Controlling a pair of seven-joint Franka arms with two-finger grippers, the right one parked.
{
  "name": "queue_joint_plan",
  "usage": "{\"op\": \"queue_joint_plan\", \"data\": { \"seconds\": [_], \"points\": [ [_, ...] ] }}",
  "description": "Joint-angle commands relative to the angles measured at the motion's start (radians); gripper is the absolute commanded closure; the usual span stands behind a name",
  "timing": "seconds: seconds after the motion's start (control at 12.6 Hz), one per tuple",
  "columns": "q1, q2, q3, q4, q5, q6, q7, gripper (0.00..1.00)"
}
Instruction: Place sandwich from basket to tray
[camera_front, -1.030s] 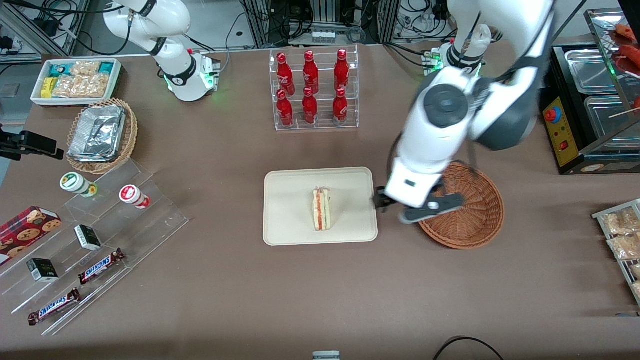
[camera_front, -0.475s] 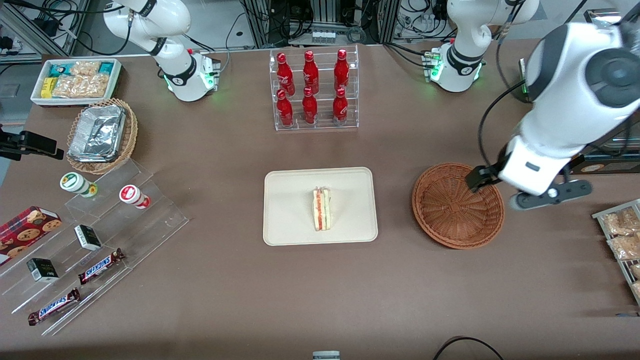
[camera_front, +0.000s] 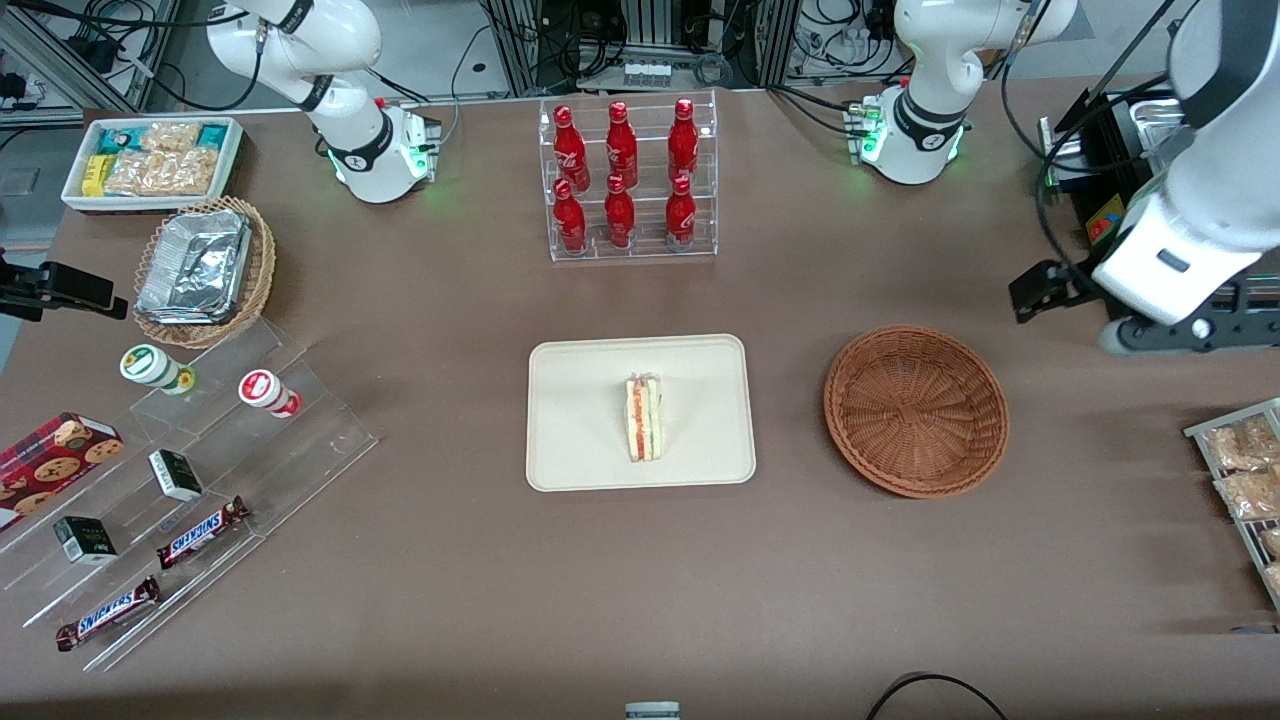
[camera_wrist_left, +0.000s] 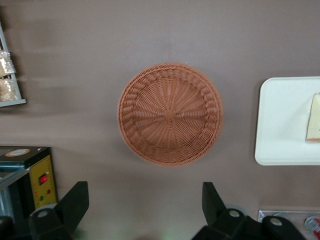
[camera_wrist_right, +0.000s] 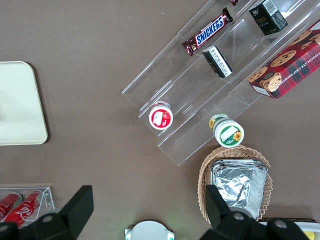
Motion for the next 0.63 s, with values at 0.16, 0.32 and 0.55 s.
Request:
{"op": "queue_joint_plan", "data": {
  "seconds": [0.16, 0.32, 0.55],
  "points": [
    [0.024, -0.129, 0.033, -0.145, -0.018, 0.008, 0.127, 0.0],
    [0.016, -0.132, 0.038, -0.138, -0.031, 0.002, 0.125, 0.0],
    [-0.005, -0.127, 0.091, -0.124, -0.042, 0.011, 0.128, 0.0]
  ]
}}
